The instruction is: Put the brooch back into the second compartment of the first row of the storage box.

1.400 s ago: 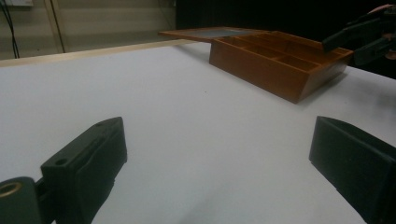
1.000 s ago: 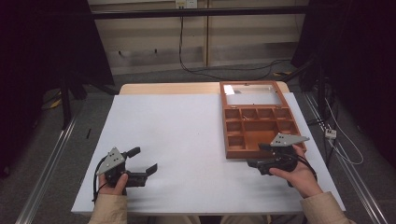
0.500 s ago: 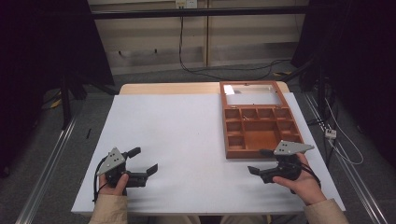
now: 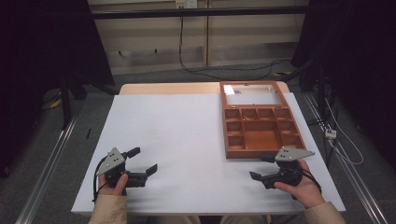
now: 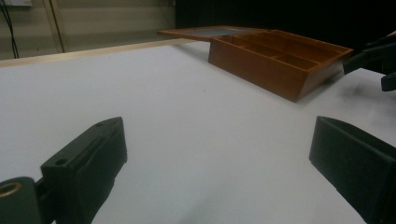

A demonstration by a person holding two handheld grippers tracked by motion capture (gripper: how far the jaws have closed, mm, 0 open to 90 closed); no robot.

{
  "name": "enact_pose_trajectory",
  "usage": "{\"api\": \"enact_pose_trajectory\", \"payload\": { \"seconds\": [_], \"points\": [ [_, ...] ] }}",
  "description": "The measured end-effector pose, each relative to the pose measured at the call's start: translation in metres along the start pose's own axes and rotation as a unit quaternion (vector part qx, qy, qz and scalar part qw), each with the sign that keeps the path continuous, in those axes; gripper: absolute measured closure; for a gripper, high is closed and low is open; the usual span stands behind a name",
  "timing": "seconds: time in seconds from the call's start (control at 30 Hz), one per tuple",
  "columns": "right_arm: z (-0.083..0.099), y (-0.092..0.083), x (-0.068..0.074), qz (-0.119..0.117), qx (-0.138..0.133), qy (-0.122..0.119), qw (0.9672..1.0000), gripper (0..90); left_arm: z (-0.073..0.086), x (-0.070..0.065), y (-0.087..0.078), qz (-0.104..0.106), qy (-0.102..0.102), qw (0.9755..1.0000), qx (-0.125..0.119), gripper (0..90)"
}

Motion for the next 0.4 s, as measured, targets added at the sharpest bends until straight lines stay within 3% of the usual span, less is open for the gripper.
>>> {"api": "enact_pose_trajectory", "payload": {
  "seconds": [0.4],
  "points": [
    [0.0064, 0.0021, -0.0034, 0.001, -0.001, 0.006, 1.0000, 17.5, -0.0004, 0.0014, 0.0003, 0.000, 0.000, 1.0000, 0.001, 4.0]
  ]
}}
Point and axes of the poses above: each handheld gripper's, and its own axes: y roughly forward along the jaws, z roughly out of its underside, x roughly to its left, the point moved 6 cm from there along y, roughly forward along the jaws, and after that the axes turned 8 degrees about y, right-handed, at the moved point
